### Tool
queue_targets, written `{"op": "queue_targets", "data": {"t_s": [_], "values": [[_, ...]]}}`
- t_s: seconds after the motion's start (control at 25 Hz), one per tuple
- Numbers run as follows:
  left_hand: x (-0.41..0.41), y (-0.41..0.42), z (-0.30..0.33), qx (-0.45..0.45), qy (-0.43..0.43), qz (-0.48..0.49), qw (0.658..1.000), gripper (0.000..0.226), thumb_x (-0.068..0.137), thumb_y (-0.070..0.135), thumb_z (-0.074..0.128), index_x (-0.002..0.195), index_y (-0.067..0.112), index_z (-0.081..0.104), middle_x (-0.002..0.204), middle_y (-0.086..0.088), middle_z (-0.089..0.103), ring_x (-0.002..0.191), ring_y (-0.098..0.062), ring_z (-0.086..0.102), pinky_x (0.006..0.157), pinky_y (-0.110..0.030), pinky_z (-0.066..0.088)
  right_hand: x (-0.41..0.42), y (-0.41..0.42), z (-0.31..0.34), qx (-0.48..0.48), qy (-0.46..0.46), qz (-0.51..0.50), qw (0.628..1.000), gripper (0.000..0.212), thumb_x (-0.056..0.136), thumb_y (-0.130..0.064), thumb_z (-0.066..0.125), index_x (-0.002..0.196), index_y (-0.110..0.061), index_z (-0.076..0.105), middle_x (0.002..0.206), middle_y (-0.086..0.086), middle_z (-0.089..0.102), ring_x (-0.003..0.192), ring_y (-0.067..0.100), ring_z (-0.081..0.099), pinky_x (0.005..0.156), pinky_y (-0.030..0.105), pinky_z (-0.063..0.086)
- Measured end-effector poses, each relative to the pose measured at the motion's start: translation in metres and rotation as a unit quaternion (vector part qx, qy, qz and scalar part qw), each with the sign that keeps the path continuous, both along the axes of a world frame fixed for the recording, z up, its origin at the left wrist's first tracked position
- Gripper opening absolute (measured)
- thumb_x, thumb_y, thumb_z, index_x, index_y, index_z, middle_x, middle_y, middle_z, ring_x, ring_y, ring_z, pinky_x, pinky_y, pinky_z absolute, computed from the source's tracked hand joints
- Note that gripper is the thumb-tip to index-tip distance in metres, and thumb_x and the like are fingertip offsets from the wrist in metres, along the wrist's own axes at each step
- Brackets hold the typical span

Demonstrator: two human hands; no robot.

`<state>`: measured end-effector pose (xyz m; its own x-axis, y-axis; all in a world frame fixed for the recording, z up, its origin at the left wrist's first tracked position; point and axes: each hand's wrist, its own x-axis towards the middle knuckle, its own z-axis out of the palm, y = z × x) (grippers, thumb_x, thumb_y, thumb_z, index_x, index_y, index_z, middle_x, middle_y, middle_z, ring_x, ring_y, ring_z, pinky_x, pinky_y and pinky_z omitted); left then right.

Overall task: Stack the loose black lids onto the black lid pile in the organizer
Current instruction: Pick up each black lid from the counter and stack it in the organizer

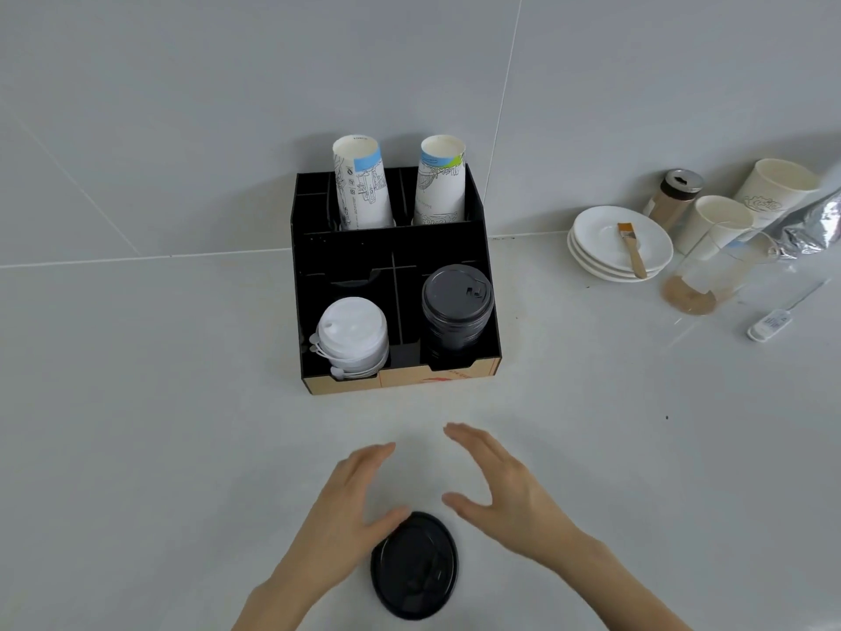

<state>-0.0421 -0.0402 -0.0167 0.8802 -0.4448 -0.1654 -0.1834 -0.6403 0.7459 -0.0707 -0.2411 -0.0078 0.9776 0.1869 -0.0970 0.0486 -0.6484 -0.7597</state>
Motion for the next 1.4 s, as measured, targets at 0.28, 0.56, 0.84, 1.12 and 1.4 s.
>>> {"op": "queue_targets", "data": {"t_s": [0.28, 0.56, 0.84, 1.12, 1.4], "values": [[-0.026, 0.014, -0.017, 0.092, 0.055, -0.085, 0.991, 0.087, 0.059, 0.067, 0.044, 0.134, 0.034, 0.017, 0.128, 0.024, 0.018, 0.125, 0.0, 0.018, 0.109, -0.022, 0.019, -0.037, 0.015, -0.015, -0.041, 0.108, 0.1, 0.988, 0.075, 0.08, -0.034, 0.06, 0.138, -0.031, 0.013, 0.15, -0.009, 0.016, 0.126, -0.007, 0.01, 0.102, 0.009, 0.007], [-0.038, 0.02, -0.024, 0.133, 0.03, -0.12, 0.983, 0.09, 0.054, 0.067, 0.037, 0.135, 0.033, 0.016, 0.127, 0.026, 0.017, 0.119, 0.005, 0.011, 0.103, -0.02, 0.016, -0.044, 0.02, -0.024, -0.051, 0.099, 0.115, 0.987, 0.072, 0.08, -0.029, 0.06, 0.137, -0.025, 0.017, 0.149, -0.003, 0.021, 0.135, 0.008, 0.02, 0.104, 0.01, 0.011], [-0.039, 0.019, -0.025, 0.145, 0.021, -0.143, 0.979, 0.093, 0.055, 0.067, 0.036, 0.137, 0.032, 0.009, 0.136, 0.024, 0.017, 0.112, 0.014, 0.001, 0.102, -0.017, 0.012, -0.043, 0.019, -0.03, -0.042, 0.094, 0.095, 0.99, 0.07, 0.08, -0.028, 0.06, 0.137, -0.026, 0.02, 0.148, -0.007, 0.025, 0.133, 0.006, 0.025, 0.099, 0.0, 0.011], [-0.025, 0.011, -0.016, 0.121, 0.003, -0.13, 0.984, 0.089, 0.058, 0.066, 0.035, 0.137, 0.031, 0.011, 0.142, 0.016, 0.021, 0.117, 0.006, 0.012, 0.1, -0.018, 0.014, -0.034, 0.011, -0.023, -0.014, 0.068, 0.07, 0.995, 0.064, 0.082, -0.026, 0.06, 0.135, -0.028, 0.025, 0.141, -0.018, 0.028, 0.128, 0.0, 0.03, 0.092, -0.009, 0.011], [0.01, -0.005, 0.009, 0.074, -0.043, -0.104, 0.991, 0.089, 0.059, 0.068, 0.037, 0.137, 0.03, 0.017, 0.141, 0.015, 0.029, 0.118, 0.005, 0.019, 0.102, -0.02, 0.018, -0.007, -0.006, 0.002, -0.001, -0.003, 0.046, 0.999, 0.061, 0.083, -0.02, 0.059, 0.134, -0.025, 0.027, 0.143, -0.007, 0.034, 0.128, 0.002, 0.033, 0.1, -0.003, 0.017]]}}
